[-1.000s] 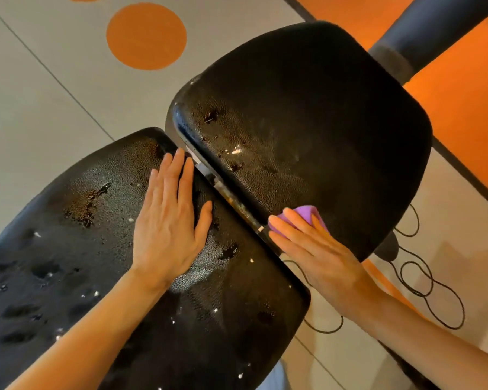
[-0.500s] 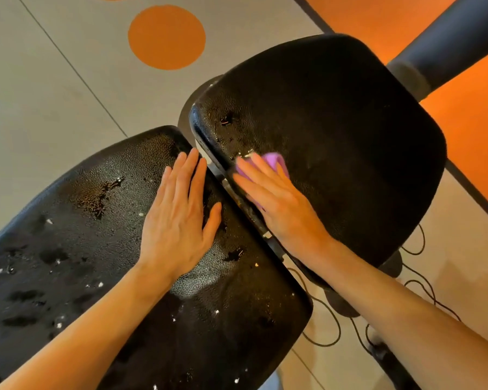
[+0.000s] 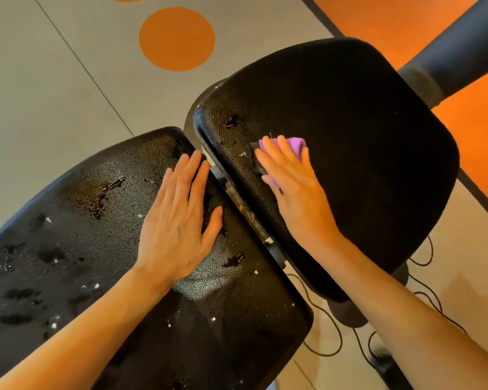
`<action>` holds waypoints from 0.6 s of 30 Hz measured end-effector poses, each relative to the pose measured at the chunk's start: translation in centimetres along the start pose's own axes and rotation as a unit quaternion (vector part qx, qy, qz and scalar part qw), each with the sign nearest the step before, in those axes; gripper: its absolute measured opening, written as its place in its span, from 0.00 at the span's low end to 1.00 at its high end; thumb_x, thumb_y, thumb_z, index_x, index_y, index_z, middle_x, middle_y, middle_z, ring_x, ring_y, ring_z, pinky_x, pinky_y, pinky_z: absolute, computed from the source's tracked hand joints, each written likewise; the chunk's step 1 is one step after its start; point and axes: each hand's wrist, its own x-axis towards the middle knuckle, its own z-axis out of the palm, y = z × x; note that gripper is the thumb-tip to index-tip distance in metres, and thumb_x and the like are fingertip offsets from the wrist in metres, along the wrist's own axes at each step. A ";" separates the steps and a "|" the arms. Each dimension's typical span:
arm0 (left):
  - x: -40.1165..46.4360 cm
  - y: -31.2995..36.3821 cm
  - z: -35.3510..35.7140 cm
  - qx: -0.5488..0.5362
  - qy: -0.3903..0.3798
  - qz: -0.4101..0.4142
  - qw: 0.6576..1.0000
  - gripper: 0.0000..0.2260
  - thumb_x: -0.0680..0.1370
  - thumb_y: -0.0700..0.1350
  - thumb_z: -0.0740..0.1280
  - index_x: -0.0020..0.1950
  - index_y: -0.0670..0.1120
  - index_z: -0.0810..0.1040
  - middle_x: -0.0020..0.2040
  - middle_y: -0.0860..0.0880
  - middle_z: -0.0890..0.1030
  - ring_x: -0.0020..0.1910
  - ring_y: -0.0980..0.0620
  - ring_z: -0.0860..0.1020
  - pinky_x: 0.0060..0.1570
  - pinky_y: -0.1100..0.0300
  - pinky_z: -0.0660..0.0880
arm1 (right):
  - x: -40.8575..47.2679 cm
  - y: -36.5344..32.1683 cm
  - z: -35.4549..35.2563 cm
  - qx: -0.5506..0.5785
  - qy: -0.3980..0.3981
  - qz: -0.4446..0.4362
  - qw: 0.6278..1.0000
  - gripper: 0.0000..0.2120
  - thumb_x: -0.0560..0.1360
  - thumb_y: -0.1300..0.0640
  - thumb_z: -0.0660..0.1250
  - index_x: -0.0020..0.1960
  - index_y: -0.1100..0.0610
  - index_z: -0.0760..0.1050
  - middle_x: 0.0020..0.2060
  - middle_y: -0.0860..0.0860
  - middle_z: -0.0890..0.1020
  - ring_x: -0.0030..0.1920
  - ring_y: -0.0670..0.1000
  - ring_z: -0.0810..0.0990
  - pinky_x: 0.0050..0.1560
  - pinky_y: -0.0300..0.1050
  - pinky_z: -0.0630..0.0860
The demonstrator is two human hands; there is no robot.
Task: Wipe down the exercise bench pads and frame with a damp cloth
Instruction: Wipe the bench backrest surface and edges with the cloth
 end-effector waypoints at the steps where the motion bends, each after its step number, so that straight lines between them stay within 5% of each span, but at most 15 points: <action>1: 0.1 0.0 0.0 -0.001 0.003 0.002 1.000 0.31 0.83 0.55 0.55 0.81 0.41 0.55 0.81 0.43 0.56 0.81 0.46 0.51 0.80 0.52 0.46 | -2.3 0.9 -0.7 -0.016 -0.007 -0.003 1.000 0.23 0.77 0.61 0.60 0.72 0.56 0.66 0.73 0.52 0.67 0.76 0.53 0.59 0.76 0.57 0.53; 5: 0.0 -0.1 0.0 -0.002 -0.004 -0.005 1.000 0.31 0.83 0.56 0.55 0.81 0.41 0.55 0.81 0.42 0.56 0.81 0.46 0.51 0.80 0.52 0.45 | -7.6 1.7 -2.4 -0.029 -0.020 0.031 0.999 0.24 0.79 0.60 0.60 0.74 0.56 0.62 0.74 0.53 0.65 0.77 0.53 0.57 0.75 0.58 0.57; 10: 0.0 0.0 0.1 -0.001 -0.001 -0.003 1.000 0.31 0.83 0.56 0.54 0.81 0.41 0.54 0.81 0.43 0.55 0.81 0.46 0.50 0.80 0.52 0.45 | 5.0 -0.7 0.5 0.043 0.049 0.082 0.994 0.21 0.79 0.62 0.61 0.72 0.60 0.66 0.72 0.57 0.68 0.75 0.58 0.60 0.73 0.64 0.59; 15: 0.1 0.0 0.1 -0.003 -0.003 -0.004 1.000 0.31 0.83 0.57 0.53 0.81 0.40 0.54 0.81 0.43 0.56 0.81 0.46 0.50 0.80 0.52 0.44 | -5.4 -0.2 -1.5 0.014 -0.023 0.009 1.000 0.24 0.76 0.61 0.61 0.72 0.59 0.66 0.73 0.53 0.66 0.76 0.52 0.59 0.73 0.59 0.62; 18: 0.0 -0.1 0.1 -0.005 -0.005 -0.006 1.000 0.32 0.83 0.57 0.53 0.81 0.40 0.54 0.81 0.43 0.56 0.81 0.46 0.51 0.80 0.52 0.45 | -2.6 -0.9 -0.8 0.067 -0.013 0.018 0.998 0.23 0.77 0.63 0.62 0.71 0.59 0.67 0.72 0.54 0.68 0.75 0.54 0.60 0.75 0.49 0.59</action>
